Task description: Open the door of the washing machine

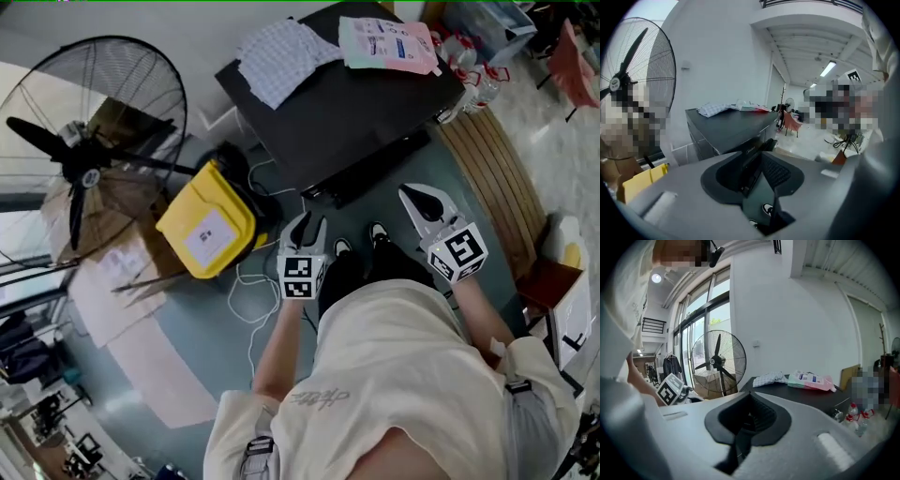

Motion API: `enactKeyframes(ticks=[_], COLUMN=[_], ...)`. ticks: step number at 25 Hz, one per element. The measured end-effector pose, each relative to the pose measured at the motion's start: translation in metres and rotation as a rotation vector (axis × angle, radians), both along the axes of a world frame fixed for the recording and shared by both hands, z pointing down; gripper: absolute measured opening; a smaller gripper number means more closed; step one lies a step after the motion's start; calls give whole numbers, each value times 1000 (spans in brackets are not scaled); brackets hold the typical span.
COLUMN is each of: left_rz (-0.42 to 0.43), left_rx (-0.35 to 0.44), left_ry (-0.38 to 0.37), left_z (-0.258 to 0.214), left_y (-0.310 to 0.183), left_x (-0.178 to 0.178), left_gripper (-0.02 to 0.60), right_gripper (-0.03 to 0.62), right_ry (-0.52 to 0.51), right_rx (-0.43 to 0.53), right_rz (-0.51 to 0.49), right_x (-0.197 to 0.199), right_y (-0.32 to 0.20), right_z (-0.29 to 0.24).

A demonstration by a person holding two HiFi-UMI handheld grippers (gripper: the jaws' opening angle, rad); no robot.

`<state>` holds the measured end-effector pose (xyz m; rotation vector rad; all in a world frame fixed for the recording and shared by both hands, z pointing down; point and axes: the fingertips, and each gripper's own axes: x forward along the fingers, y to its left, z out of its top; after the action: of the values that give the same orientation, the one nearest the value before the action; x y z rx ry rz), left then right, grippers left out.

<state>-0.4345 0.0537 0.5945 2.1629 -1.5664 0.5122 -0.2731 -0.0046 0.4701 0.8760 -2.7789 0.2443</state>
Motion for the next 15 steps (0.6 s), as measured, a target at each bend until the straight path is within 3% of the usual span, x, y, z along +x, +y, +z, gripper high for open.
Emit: enactKeyframes(ticks=[11,15], left_rz=[232,283], left_rx=[-175,-223], left_ry=[59,27], left_z=[108,145], left_y=[-22,-31], left_x=[46,62], left_gripper=[152,152], right_gripper=[2,2], right_ry=[82,86], right_rx=[-71,-90], right_rz=[240,291], right_x=[55,68], right_y=[35,44], right_z=[24,27])
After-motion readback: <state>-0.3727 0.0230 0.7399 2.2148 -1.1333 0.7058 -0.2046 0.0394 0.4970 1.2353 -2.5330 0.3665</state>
